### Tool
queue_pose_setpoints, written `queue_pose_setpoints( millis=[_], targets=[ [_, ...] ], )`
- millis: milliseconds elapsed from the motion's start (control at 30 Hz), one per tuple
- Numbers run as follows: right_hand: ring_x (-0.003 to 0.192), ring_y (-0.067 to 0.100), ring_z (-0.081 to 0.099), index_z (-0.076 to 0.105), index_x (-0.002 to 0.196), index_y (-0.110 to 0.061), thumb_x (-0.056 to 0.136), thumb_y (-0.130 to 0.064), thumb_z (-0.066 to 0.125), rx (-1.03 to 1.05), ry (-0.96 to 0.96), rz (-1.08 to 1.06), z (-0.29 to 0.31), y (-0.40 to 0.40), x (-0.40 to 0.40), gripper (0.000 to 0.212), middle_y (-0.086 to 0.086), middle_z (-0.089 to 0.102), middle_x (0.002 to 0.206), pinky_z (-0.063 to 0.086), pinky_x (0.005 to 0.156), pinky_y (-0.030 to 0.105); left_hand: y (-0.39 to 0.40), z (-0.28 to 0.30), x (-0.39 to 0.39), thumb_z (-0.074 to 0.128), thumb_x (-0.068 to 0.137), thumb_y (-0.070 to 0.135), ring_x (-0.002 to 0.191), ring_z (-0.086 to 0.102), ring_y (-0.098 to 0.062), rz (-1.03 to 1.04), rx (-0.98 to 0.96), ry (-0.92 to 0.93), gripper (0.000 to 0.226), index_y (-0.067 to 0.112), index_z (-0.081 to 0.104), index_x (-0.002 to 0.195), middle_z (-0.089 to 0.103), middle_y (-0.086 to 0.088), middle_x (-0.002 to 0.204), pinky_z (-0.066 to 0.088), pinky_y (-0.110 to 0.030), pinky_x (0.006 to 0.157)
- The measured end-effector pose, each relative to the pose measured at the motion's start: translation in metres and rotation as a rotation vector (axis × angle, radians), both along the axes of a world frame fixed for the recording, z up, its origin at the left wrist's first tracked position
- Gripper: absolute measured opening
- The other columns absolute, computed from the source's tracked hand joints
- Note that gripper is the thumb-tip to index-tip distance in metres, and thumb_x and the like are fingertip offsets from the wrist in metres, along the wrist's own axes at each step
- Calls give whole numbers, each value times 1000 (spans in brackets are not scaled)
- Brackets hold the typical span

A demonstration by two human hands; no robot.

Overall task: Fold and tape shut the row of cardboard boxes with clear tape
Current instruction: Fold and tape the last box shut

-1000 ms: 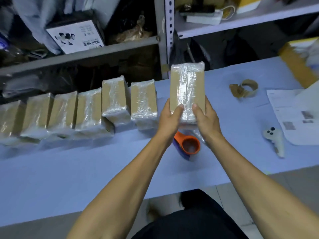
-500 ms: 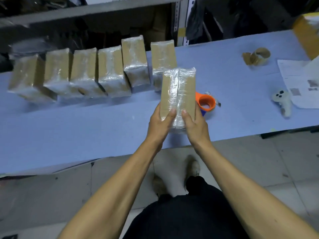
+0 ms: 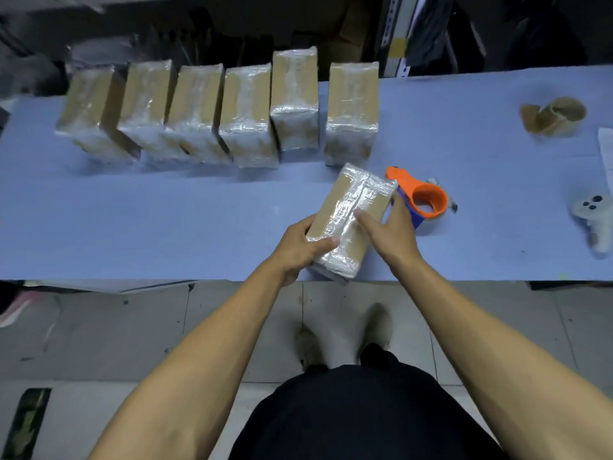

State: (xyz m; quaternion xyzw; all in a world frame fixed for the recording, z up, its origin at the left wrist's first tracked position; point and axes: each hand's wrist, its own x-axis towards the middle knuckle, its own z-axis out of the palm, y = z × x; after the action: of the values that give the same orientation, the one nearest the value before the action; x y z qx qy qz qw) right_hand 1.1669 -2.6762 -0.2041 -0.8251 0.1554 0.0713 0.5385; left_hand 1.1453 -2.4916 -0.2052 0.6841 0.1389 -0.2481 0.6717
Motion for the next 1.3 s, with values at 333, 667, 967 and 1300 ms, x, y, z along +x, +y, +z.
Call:
queue_pose_setpoints(
  millis=[333, 667, 967, 1300],
  targets=[
    [79, 21, 53, 53, 81, -19, 83, -56, 64, -251, 58, -71, -2, -29, 25, 38, -2, 60, 80, 36, 64, 32, 33, 18, 60, 90, 74, 13, 124, 54, -17, 150, 285, -8, 87, 19, 47, 150, 52, 3, 138, 45, -24, 89],
    [59, 15, 43, 47, 68, -9, 92, -53, 56, -142, 39, -78, -13, -50, 40, 50, -1, 48, 62, 32, 58, 34, -15, -16, 52, 61, 98, 36, 92, 65, -3, 544, 204, -26, 22, 28, 61, 118, 66, 13, 107, 49, -14, 61],
    [90, 40, 59, 47, 119, -3, 84, -14, 70, -519, 114, 208, -38, -79, 70, 43, 18, 61, 101, 46, 63, 38, -19, -19, 50, 63, 98, 36, 123, 60, -28, 556, 242, 13, 43, 23, 54, 138, 61, -3, 136, 52, -43, 98],
    [96, 35, 52, 60, 124, -12, 87, -4, 39, -470, -53, 152, -14, -102, 75, 43, 15, 59, 105, 45, 79, 39, -24, -12, 51, 64, 95, 40, 87, 58, -21, 584, 227, 105, 50, 32, 50, 142, 61, -5, 136, 42, -37, 67]
  ],
)
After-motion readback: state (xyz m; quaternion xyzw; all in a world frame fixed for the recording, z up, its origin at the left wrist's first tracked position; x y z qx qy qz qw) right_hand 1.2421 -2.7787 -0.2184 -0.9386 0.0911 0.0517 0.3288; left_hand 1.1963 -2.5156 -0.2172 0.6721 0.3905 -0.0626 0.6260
